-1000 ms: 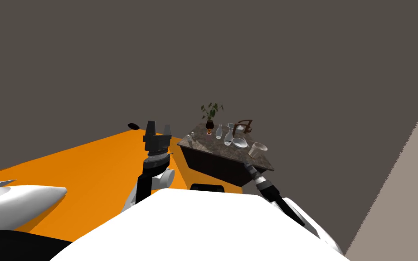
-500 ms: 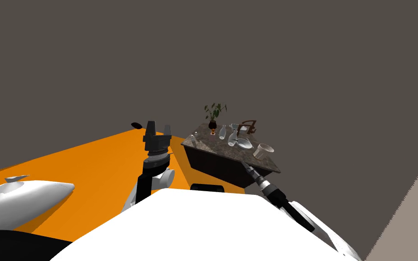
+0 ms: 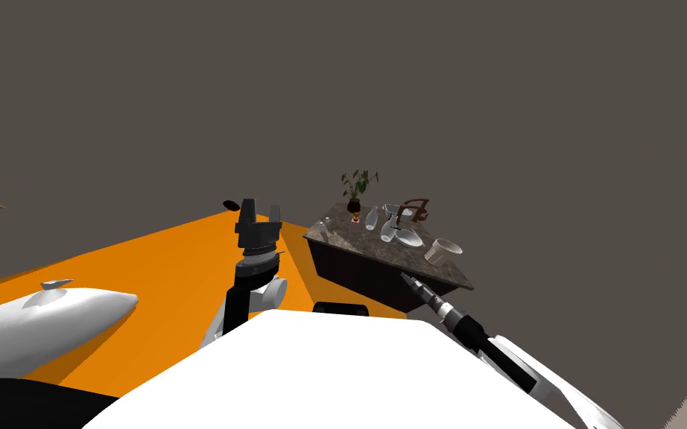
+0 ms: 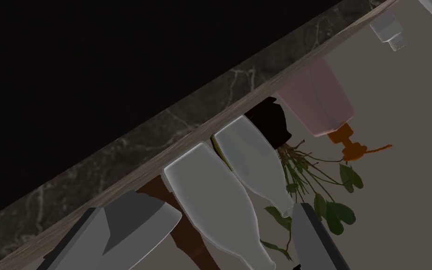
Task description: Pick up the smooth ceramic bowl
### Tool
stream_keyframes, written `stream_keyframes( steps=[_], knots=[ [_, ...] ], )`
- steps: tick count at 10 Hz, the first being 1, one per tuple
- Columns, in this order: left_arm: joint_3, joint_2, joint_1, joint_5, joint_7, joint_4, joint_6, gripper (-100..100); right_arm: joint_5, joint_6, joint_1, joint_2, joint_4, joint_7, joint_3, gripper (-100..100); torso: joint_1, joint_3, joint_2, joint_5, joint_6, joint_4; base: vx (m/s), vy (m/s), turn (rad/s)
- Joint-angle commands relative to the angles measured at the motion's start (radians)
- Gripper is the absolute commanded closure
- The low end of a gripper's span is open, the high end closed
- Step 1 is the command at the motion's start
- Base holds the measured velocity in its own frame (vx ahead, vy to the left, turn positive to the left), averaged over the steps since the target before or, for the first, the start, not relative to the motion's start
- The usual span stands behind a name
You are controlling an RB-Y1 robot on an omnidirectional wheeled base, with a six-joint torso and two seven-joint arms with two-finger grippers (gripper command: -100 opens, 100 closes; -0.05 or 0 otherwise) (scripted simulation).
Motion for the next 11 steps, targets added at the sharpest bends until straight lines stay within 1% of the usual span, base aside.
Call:
stream_keyframes(
  steps=[1, 2, 3, 4, 5, 6, 7, 8, 9, 10, 11],
  knots=[
    [0.000, 0.000, 0.000, 0.000, 0.000, 0.000, 0.000, 0, 0.004, 0.002, 0.011, -0.050, 0.037, 0.017, 0.014, -100, 0.000, 0.000, 0.000, 0.000, 0.000, 0.000, 0.026, 0.060, 0.113],
    [0.000, 0.000, 0.000, 0.000, 0.000, 0.000, 0.000, 0, 0.004, 0.002, 0.011, -0.078, 0.037, 0.017, 0.014, -100, 0.001, 0.000, 0.000, 0.000, 0.000, 0.000, 0.023, 0.058, 0.051],
    [0.000, 0.000, 0.000, 0.000, 0.000, 0.000, 0.000, 0, 0.009, 0.009, 0.020, -0.109, 0.071, 0.034, 0.030, -100, 0.001, 0.000, 0.000, 0.000, 0.000, 0.000, 0.032, 0.084, 0.120],
    [0.000, 0.000, 0.000, 0.000, 0.000, 0.000, 0.000, 0, 0.009, 0.009, 0.020, -0.133, 0.071, 0.034, 0.030, -100, 0.002, -0.001, -0.001, 0.000, -0.001, 0.000, 0.027, 0.073, 0.051],
    [0.000, 0.000, 0.000, 0.000, 0.000, 0.000, 0.000, 0, 0.013, 0.016, 0.028, -0.167, 0.103, 0.049, 0.045, -100, 0.002, 0.000, -0.001, 0.000, 0.000, 0.000, 0.024, 0.085, 0.104],
    [0.000, 0.000, 0.000, 0.000, 0.000, 0.000, 0.000, 0, 0.013, 0.016, 0.028, -0.204, 0.103, 0.049, 0.045, -100, 0.002, 0.000, -0.001, 0.000, 0.000, 0.000, 0.018, 0.060, 0.058],
    [0.000, 0.000, 0.000, 0.000, 0.000, 0.000, 0.000, 0, 0.017, 0.024, 0.037, -0.238, 0.134, 0.063, 0.060, -100, 0.001, 0.000, 0.000, 0.000, 0.000, 0.000, 0.024, 0.075, 0.142],
    [0.000, 0.000, 0.000, 0.000, 0.000, 0.000, 0.000, 0, 0.017, 0.024, 0.037, -0.266, 0.134, 0.063, 0.060, -100, 0.002, 0.000, 0.000, 0.000, 0.000, 0.000, 0.019, 0.058, 0.053],
    [0.000, 0.000, 0.000, 0.000, 0.000, 0.000, 0.000, 0, 0.017, 0.024, 0.037, -0.273, 0.134, 0.063, 0.060, -100, 0.001, 0.000, 0.000, 0.000, 0.000, 0.000, 0.005, 0.019, -0.010],
    [0.000, 0.000, 0.000, 0.000, 0.000, 0.000, 0.000, 0, 0.021, 0.032, 0.045, -0.313, 0.163, 0.075, 0.075, -100, -0.001, 0.000, 0.001, 0.000, 0.000, 0.000, 0.013, 0.047, 0.133],
    [0.000, 0.000, 0.000, 0.000, 0.000, 0.000, 0.000, 0, 0.021, 0.032, 0.045, -0.337, 0.163, 0.075, 0.075, -100, 0.000, 0.000, 0.000, 0.000, 0.000, 0.000, 0.015, 0.043, 0.067]
  ],
)
